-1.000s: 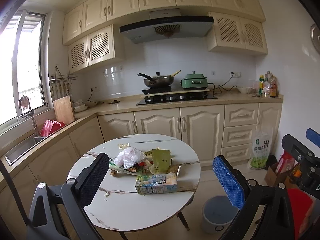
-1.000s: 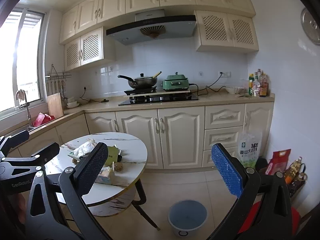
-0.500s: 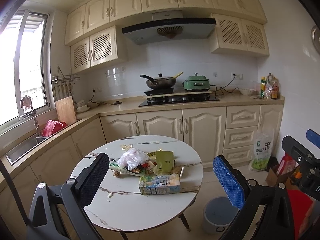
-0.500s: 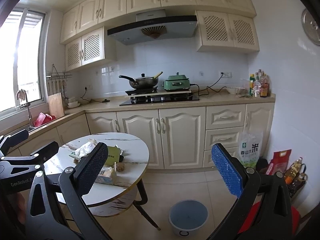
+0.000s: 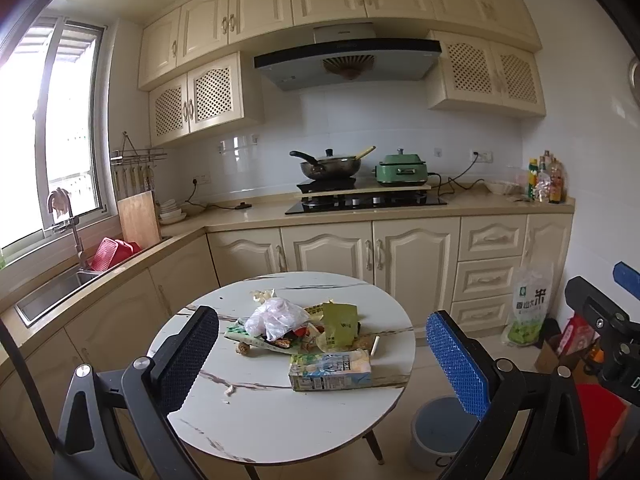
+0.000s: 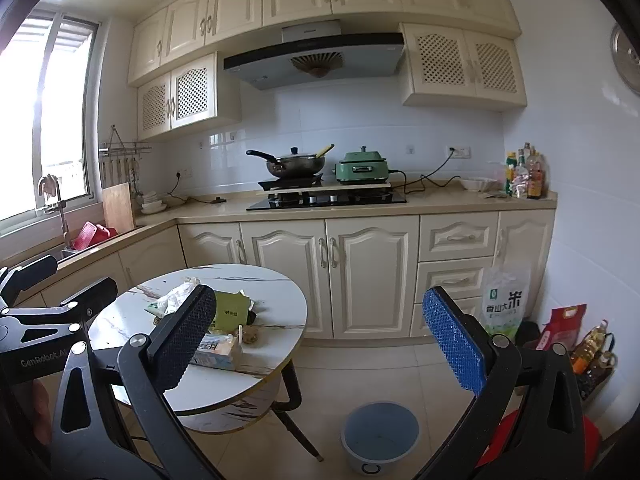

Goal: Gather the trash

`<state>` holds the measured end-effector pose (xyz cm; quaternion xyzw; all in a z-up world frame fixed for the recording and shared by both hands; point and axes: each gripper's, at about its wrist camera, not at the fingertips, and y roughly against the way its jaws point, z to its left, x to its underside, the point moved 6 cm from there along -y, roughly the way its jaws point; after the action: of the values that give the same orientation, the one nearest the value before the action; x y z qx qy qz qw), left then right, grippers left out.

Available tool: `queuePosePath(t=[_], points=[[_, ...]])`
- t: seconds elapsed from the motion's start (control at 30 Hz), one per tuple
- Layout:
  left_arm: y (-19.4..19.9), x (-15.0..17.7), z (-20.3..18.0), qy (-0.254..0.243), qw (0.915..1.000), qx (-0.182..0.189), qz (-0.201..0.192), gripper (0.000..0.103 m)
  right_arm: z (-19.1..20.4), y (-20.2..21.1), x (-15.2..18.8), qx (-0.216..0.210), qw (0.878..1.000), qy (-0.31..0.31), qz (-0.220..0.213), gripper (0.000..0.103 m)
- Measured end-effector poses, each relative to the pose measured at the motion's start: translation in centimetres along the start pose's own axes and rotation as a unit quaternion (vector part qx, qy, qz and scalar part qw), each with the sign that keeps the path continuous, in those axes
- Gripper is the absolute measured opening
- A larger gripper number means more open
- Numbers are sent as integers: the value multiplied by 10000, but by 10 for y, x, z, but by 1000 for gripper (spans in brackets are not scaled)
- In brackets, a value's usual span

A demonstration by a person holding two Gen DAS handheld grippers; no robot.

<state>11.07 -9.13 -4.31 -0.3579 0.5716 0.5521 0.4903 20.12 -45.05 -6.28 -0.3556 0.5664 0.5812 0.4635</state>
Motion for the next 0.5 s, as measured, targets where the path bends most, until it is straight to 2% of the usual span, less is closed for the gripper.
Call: queuePosePath(t=[0.5], points=[[-1,-7,5,37,10000,6,47,102,5,3,-1,-80,9999,13,-97,103]])
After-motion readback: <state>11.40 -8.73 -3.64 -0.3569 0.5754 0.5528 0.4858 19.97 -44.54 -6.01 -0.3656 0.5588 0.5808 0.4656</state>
